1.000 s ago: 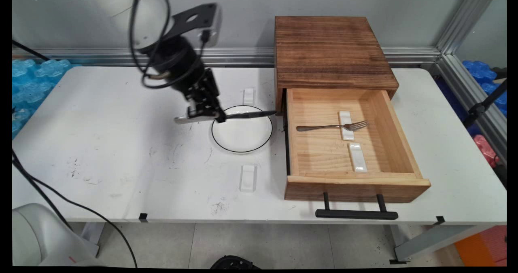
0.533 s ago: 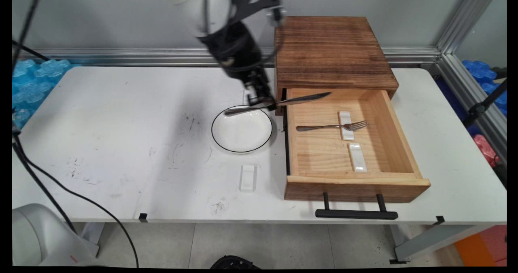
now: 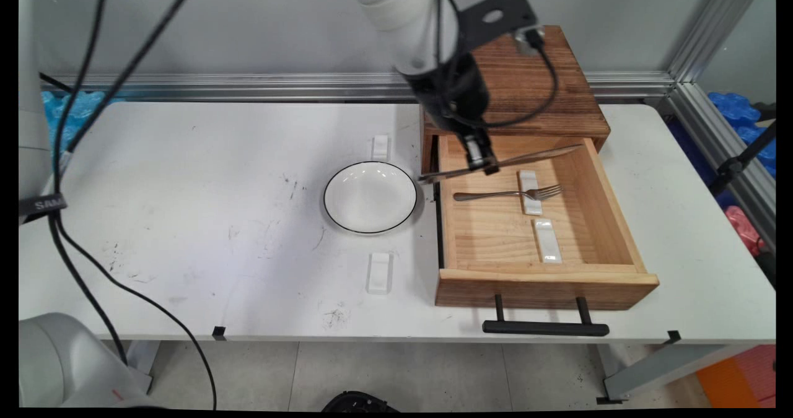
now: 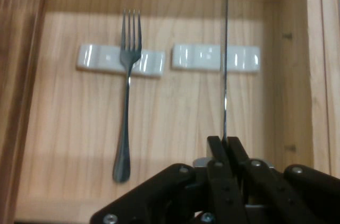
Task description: Place the picked object into the drawer
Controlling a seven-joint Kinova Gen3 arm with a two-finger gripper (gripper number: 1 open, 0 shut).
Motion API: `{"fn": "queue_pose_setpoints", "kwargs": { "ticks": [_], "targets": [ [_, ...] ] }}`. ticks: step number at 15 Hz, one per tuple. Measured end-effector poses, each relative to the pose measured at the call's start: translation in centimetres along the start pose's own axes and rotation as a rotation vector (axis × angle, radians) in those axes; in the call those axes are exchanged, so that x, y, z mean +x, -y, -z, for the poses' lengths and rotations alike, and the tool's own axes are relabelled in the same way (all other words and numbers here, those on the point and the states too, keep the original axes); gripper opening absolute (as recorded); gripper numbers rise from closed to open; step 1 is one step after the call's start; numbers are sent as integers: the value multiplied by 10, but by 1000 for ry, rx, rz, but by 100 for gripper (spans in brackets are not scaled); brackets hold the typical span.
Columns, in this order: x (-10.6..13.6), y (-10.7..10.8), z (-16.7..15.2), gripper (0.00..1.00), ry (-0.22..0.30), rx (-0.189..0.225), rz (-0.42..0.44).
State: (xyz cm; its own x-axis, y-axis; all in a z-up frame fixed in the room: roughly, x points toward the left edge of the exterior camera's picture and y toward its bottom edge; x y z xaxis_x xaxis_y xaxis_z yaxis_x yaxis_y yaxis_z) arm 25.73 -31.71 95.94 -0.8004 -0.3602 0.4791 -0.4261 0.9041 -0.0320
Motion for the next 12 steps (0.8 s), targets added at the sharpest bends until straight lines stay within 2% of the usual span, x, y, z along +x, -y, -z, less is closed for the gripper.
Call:
{"fn": "queue_pose_setpoints", "kwargs": {
  "ticks": [4,12],
  "targets": [
    [23,-7,-34,0,-4,-6,-14],
    [39,-17,-94,0,20,-22,-54]
  ]
}}
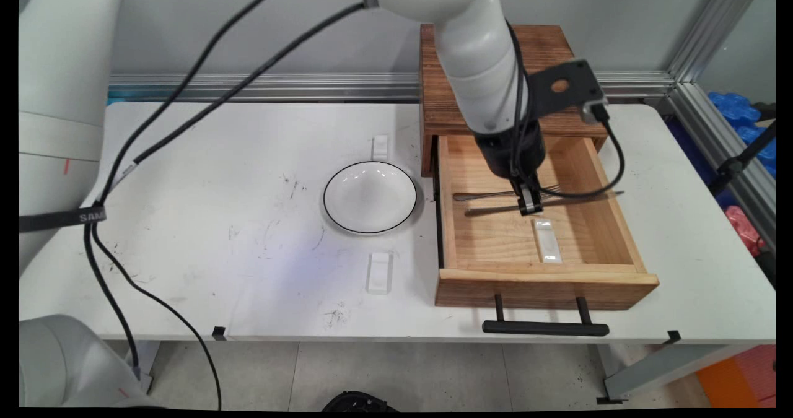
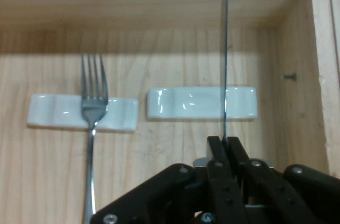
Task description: Place the picked object into the drawer
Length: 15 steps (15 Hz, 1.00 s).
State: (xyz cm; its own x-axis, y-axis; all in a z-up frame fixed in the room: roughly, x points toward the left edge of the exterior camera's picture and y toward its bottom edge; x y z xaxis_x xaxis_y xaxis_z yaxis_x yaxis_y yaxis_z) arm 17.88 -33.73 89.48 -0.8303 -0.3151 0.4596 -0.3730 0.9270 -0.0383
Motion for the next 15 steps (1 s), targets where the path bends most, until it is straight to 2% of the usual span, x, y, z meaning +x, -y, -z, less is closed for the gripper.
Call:
{"fn": "queue_pose_setpoints", "kwargs": {
  "ticks": [6,15],
  "targets": [
    [-2,1,-40,0,27,-9,-35],
    [-9,5,-72,0,61,-23,-47]
  ]
}}
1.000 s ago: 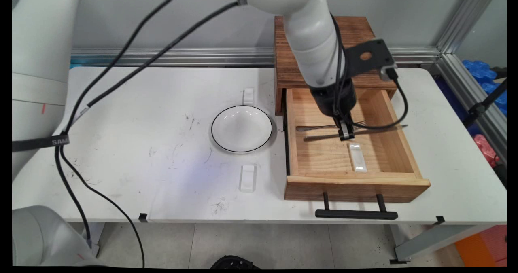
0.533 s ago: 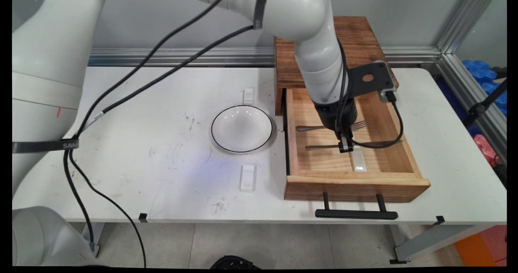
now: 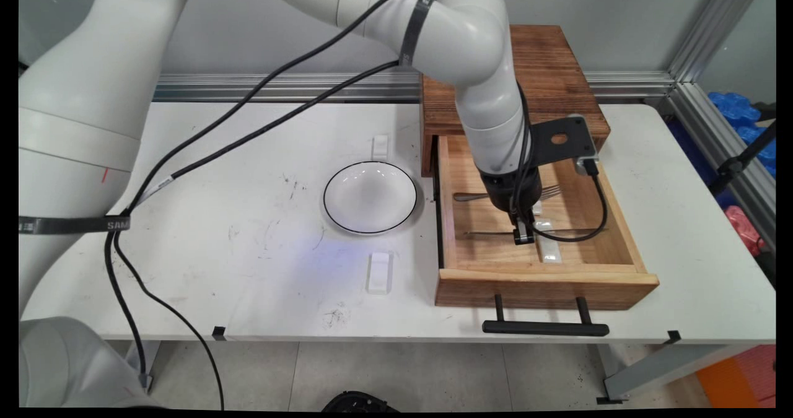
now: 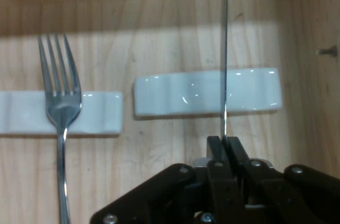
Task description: Place the picked object into the drawer
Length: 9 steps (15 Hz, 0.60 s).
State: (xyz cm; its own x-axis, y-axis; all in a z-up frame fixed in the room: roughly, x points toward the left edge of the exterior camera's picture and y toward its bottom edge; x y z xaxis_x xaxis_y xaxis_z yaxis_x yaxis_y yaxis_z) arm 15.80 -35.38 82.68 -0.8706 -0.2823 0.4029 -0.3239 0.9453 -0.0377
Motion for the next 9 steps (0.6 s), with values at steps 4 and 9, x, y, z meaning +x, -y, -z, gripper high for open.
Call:
{"fn": "queue_pose_setpoints", "kwargs": {
  "ticks": [4,9],
  "targets": [
    [-1,3,-8,0,9,-4,-2],
    [-1,8,-19,0,12,-10,-10]
  ]
}}
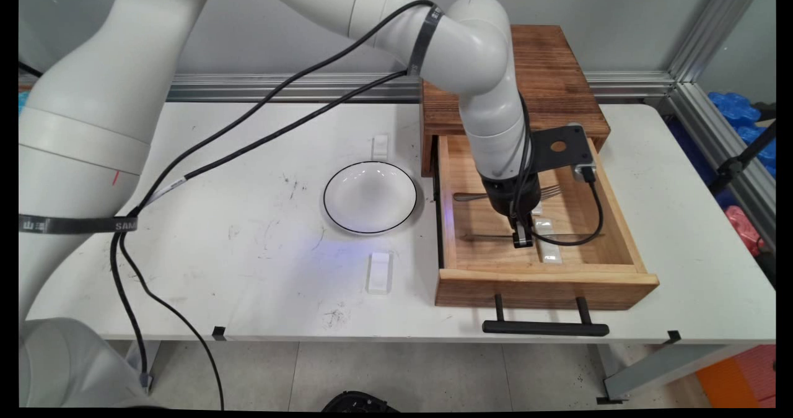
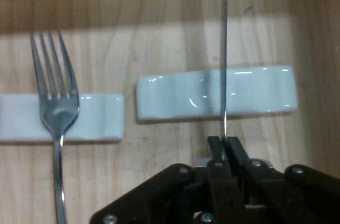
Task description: Place the picked object into the drawer
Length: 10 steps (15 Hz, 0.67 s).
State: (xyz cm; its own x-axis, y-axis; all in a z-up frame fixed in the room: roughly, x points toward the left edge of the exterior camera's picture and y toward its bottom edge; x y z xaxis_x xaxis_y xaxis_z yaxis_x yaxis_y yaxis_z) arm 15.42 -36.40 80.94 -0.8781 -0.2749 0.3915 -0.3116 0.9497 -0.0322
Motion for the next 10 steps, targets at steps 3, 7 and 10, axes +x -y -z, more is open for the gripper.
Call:
{"fn": "queue_pose_setpoints", "kwargs": {
  "ticks": [3,7,10],
  "targets": [
    [1,3,-4,100,-3,-3,-5],
    [3,5,-6,100,-13,-7,-12],
    [6,8,-1,100,-30,-5,-14]
  ]
}}
